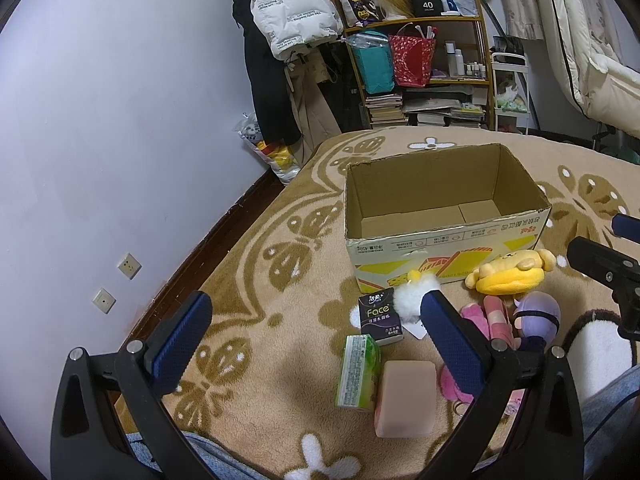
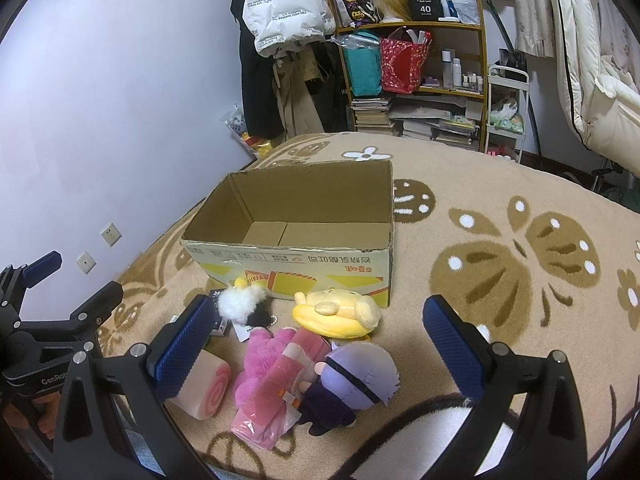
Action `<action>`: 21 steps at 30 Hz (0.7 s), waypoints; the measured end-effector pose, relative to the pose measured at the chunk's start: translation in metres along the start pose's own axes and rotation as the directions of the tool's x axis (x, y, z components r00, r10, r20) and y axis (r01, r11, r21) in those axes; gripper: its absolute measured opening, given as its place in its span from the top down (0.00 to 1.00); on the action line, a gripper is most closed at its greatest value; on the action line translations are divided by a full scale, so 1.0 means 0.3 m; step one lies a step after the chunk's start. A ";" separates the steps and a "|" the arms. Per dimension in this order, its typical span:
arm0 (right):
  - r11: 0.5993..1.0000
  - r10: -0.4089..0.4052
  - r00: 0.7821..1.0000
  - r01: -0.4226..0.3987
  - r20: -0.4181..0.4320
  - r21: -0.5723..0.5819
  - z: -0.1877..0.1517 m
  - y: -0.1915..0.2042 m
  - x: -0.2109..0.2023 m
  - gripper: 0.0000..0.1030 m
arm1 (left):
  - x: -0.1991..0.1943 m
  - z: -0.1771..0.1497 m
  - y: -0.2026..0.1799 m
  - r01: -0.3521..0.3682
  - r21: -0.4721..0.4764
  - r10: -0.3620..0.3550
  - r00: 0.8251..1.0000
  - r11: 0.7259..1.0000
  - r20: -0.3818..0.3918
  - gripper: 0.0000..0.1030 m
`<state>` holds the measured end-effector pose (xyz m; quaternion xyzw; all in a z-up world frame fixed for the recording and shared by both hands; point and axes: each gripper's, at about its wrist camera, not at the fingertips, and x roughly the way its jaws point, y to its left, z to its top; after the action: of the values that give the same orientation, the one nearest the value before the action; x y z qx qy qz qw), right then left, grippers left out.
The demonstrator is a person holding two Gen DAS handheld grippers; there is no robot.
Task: Organize soft objects
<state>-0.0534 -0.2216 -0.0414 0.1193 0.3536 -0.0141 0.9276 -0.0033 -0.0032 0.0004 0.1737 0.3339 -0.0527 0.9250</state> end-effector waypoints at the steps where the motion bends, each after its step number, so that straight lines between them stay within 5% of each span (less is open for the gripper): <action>1: 1.000 0.000 1.000 0.000 0.001 0.000 -0.002 0.002 0.002 0.00 | 0.001 0.000 0.001 -0.001 0.000 0.001 1.000 1.000 0.000 0.00; 21: 1.000 -0.003 1.000 0.003 -0.005 -0.002 -0.001 0.004 0.017 0.00 | 0.000 0.004 -0.001 0.005 0.010 -0.005 1.000 1.000 -0.002 0.00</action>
<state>-0.0497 -0.2201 -0.0446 0.1180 0.3564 -0.0150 0.9267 -0.0027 -0.0039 0.0010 0.1776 0.3349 -0.0563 0.9237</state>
